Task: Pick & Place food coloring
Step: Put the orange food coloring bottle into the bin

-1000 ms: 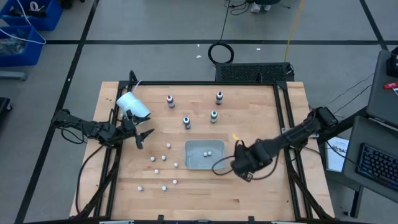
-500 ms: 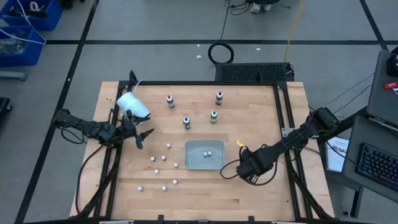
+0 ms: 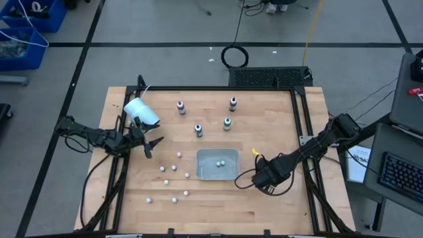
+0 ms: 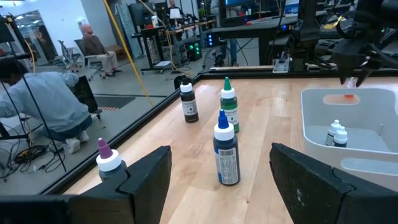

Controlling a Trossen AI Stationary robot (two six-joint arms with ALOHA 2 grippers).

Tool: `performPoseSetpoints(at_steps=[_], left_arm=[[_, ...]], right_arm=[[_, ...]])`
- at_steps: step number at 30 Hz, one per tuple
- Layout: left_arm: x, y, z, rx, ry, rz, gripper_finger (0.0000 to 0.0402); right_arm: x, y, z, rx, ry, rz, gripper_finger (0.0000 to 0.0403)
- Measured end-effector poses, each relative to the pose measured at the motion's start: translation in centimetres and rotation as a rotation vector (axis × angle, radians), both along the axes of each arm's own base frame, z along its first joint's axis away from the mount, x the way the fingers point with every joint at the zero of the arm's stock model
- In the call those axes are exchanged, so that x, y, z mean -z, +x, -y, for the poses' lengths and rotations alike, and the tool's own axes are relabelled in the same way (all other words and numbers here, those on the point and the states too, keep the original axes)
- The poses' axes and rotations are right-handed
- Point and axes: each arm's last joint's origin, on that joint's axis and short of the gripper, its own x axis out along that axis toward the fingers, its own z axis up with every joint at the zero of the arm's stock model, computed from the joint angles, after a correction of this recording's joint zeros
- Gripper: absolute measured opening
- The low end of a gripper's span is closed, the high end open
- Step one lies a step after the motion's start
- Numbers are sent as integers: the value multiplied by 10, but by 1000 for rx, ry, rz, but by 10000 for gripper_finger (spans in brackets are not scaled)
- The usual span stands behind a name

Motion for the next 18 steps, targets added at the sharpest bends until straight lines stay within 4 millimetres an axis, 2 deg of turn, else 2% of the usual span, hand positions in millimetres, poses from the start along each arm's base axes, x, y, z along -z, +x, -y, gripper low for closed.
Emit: performPoseSetpoints(at_steps=[4, 13, 18], left_arm=[[0, 0, 0, 0, 0, 0, 274], [0, 0, 0, 0, 0, 0, 274], [0, 0, 0, 0, 0, 0, 273]], right_arm=[[-1, 0, 2, 7, -2, 0, 119], [-2, 0, 2, -4, 6, 5, 36], [-1, 2, 1, -19, 16, 19, 12]])
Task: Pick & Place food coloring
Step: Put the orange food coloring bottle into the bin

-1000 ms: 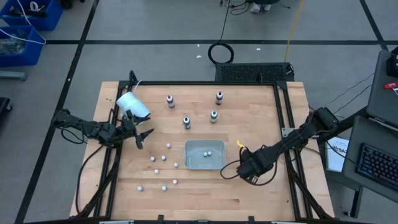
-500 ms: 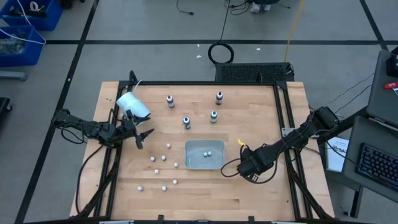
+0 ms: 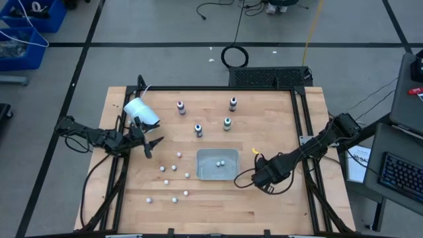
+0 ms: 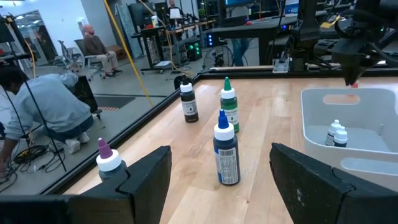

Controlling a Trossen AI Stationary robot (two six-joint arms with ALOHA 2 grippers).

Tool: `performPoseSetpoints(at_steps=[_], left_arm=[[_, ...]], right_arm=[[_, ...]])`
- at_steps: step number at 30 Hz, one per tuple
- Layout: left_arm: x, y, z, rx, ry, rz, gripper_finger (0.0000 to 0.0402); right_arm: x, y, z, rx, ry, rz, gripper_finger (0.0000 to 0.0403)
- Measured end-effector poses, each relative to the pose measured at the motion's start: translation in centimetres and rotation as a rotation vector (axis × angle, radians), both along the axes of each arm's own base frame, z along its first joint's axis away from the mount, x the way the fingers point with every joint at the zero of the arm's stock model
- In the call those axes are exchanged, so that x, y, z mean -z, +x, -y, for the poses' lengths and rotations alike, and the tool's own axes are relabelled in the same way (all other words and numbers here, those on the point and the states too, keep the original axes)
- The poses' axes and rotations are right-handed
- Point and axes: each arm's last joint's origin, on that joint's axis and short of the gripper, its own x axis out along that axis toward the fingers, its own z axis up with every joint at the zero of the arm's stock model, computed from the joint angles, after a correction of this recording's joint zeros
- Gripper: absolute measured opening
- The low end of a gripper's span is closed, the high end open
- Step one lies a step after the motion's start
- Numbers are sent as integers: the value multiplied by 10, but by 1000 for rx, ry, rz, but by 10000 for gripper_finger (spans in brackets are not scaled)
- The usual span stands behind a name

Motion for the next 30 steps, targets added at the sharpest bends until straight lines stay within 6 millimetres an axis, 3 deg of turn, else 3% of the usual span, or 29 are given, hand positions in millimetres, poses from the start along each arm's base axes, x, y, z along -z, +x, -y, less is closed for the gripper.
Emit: performPoseSetpoints(at_steps=[4, 9, 13, 18, 23, 27, 30], left_arm=[[0, 0, 0, 0, 0, 0, 273], [0, 0, 0, 0, 0, 0, 274], [0, 0, 0, 0, 1, -1, 274], [0, 0, 0, 0, -9, 1, 274], [1, 0, 0, -1, -5, -11, 273], [2, 0, 0, -1, -4, -13, 273], [2, 0, 0, -1, -4, -13, 274]], right_arm=[[0, 3, -1, -23, 18, 28, 1], [0, 3, 0, -11, 22, 22, 17], [-3, -5, -6, 79, 151, -87, 36], [-17, -21, -33, 198, 152, 11, 73], [-34, -53, -66, 385, 180, 103, 97], [-32, -74, -94, 544, 196, 116, 95], [-22, -83, -110, 541, 207, 81, 86]])
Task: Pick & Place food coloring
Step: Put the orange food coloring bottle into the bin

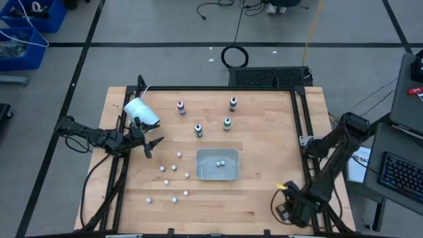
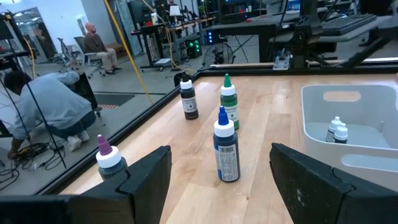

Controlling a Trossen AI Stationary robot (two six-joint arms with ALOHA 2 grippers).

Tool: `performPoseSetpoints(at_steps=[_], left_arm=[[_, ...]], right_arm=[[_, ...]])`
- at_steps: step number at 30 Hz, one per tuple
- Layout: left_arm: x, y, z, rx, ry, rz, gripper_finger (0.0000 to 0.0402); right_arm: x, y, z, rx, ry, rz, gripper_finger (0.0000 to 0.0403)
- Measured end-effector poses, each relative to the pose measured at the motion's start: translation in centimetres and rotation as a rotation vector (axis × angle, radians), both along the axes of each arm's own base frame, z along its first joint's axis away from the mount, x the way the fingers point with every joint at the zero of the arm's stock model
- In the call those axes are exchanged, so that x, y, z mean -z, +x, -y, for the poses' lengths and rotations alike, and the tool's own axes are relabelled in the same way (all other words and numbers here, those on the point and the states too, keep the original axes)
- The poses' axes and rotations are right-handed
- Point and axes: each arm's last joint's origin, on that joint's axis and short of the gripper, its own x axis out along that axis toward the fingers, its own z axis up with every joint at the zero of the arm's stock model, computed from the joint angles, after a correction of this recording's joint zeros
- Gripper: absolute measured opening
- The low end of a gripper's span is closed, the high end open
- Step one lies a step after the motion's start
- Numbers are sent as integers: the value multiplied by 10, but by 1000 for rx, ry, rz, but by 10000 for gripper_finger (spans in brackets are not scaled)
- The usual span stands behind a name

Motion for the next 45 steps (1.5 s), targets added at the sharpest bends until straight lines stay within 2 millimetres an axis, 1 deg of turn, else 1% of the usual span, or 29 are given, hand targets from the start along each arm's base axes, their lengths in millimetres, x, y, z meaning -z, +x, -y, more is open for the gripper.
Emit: performPoseSetpoints(at_steps=[5, 7, 13, 15, 17, 21, 26, 28, 30, 33, 37, 42, 45], left_arm=[[-1, 0, 0, 0, -3, 13, 273], [-1, 0, 0, 0, -4, 15, 274], [-1, 0, 0, 0, -4, 15, 274], [-1, 0, 0, 0, -4, 14, 274], [-1, 0, 0, 0, -5, 15, 274], [-1, 0, 0, 0, -4, 11, 274], [-1, 0, 0, 0, -4, 10, 274], [-1, 0, 0, 0, -4, 10, 273], [-1, 0, 0, 0, -4, 10, 274], [-1, 0, 0, 0, -4, 10, 274], [-1, 0, 0, 0, -4, 11, 274], [-1, 0, 0, 0, -4, 10, 274], [-1, 0, 0, 0, -4, 10, 274]], right_arm=[[16, -1, -9, -25, 13, -100, 76], [21, 0, -14, -38, 48, -143, 74], [19, 3, -29, -48, 226, -181, 73], [19, 1, -31, -53, 237, -205, 73], [23, -2, -31, -51, 207, -231, 73], [43, -7, -34, -75, 163, -299, 73], [70, -18, -36, -115, 245, -436, 73], [76, -21, -33, -101, 237, -456, 72], [81, -24, -27, -80, 212, -475, 72], [90, -29, -14, -54, 164, -499, 72], [97, -32, 3, -24, 126, -507, 72], [100, -34, 22, 28, 88, -444, 72], [101, -35, 31, 42, 76, -396, 65]])
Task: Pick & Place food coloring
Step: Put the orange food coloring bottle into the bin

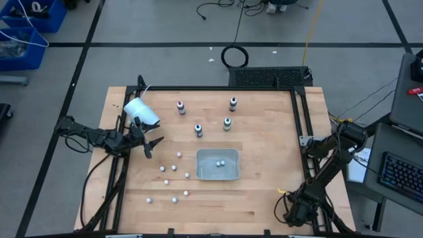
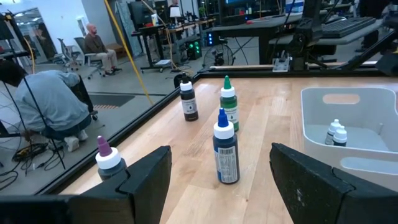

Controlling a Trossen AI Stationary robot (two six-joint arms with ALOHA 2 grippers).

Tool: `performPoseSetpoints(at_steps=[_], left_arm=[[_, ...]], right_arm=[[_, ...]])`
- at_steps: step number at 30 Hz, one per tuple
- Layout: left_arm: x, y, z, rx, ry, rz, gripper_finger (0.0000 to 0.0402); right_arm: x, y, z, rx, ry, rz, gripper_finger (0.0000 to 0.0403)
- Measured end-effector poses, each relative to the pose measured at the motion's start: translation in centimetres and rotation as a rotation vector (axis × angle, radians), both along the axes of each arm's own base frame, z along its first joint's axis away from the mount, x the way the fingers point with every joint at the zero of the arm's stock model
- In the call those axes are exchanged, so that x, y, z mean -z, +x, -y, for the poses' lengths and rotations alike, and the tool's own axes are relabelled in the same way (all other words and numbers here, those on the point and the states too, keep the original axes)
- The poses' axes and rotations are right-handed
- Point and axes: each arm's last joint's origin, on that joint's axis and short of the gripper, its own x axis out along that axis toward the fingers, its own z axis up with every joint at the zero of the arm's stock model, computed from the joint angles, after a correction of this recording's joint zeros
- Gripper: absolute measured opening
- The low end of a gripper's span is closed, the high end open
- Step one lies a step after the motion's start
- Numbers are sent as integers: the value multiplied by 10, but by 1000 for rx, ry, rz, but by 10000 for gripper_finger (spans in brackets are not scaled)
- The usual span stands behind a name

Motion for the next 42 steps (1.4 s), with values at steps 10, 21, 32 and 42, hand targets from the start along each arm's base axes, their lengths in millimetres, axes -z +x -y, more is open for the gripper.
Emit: performPoseSetpoints(at_steps=[10, 21, 32, 42], left_arm=[[0, 0, 0, 0, 2, 0, 274], [0, 0, 0, 0, 1, 0, 274], [-1, 0, 0, 1, 15, -1, 274], [-1, 0, 0, 0, 15, -1, 273]], right_arm=[[4, -1, 8, -12, -14, 60, 25], [-16, 12, 0, 19, 79, 183, 1], [-21, 21, 1, 26, 22, 276, 0], [-47, 35, 2, -60, 34, 732, 0]])
